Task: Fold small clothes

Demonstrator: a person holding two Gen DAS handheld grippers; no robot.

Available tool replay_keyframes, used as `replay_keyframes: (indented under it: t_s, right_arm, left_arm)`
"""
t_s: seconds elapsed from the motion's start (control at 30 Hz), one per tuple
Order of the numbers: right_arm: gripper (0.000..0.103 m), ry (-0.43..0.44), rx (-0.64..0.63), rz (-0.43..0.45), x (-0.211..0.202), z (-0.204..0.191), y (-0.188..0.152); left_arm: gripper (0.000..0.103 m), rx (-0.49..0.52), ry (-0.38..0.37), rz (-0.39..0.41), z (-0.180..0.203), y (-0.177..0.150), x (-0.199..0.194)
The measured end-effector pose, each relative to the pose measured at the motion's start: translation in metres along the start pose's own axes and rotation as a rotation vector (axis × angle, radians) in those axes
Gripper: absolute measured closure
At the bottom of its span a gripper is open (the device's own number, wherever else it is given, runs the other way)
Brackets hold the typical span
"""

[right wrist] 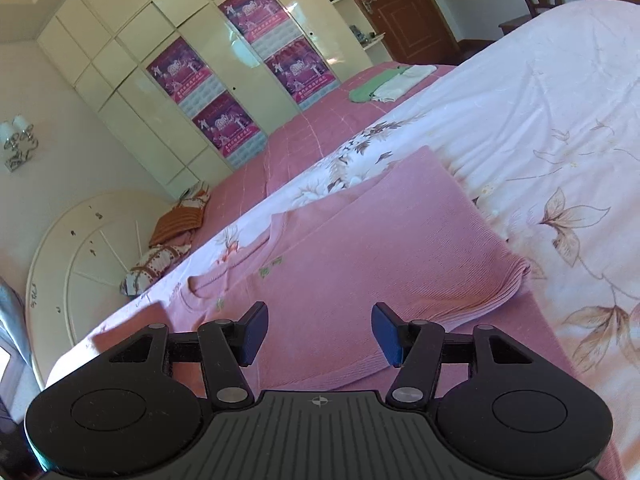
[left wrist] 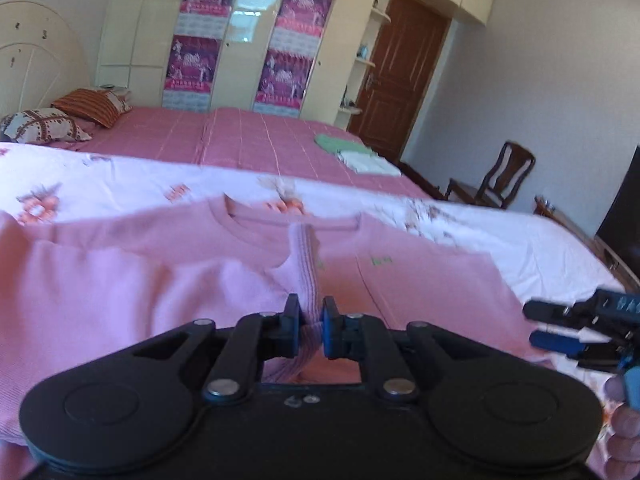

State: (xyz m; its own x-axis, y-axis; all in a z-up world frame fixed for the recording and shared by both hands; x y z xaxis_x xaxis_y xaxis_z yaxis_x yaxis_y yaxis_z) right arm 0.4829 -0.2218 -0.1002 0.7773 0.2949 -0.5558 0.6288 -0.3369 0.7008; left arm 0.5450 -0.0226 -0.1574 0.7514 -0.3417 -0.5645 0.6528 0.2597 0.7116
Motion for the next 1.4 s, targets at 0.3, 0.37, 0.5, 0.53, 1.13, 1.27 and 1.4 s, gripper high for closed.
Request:
replay_keyframes:
  t_s: [0.3, 0.37, 0.5, 0.53, 1.13, 1.27, 1.4]
  right_arm:
    - [0.045, 0.154, 0.061, -0.075, 0.012, -0.012, -0.003]
    - [0.045, 0.221, 0.054, -0.115, 0.023, -0.030, -0.010]
    - [0.045, 0.314, 0.025, -0.176, 0.046, -0.067, -0.024]
    - [0.045, 0.321, 0.011, -0.192, 0.053, -0.075, -0.028]
    - [0.098, 0.080, -0.334, -0.092, 0.038, -0.072, 0.014]
    - [0.098, 0.073, -0.319, -0.100, 0.037, -0.057, -0.002]
    - [0.098, 0.056, -0.296, -0.120, 0.039, -0.046, -0.009]
  left_arm:
    - [0.021, 0.171, 0.123, 0.110, 0.004, -0.013, -0.044]
    - [0.022, 0.114, 0.183, 0.164, -0.025, -0.008, -0.077]
    - [0.025, 0.017, 0.354, 0.207, -0.107, -0.017, -0.127]
    - [0.030, -0.012, 0.386, 0.183, -0.126, -0.020, -0.131]
    - [0.072, -0.036, 0.384, 0.098, -0.175, -0.013, -0.101]
    - [0.080, -0.011, 0.383, 0.075, -0.173, -0.013, -0.096]
    - [0.081, -0.040, 0.368, 0.056, -0.180, -0.012, -0.093]
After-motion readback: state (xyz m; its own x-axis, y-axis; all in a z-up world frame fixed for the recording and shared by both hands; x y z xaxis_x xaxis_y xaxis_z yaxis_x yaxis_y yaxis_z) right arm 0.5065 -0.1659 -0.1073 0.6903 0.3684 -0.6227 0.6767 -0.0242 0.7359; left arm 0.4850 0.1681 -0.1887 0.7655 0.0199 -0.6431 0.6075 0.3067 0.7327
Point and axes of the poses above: each gripper's, at about its wrist camera, not at the fingertips, and x roughly the way its jaws point, z to its right, y to its top, the point moved 9 cm from there along x, roughly the way its jaws point, and after that the axes turned 14 degrees about -x, right-handed, at the moved point
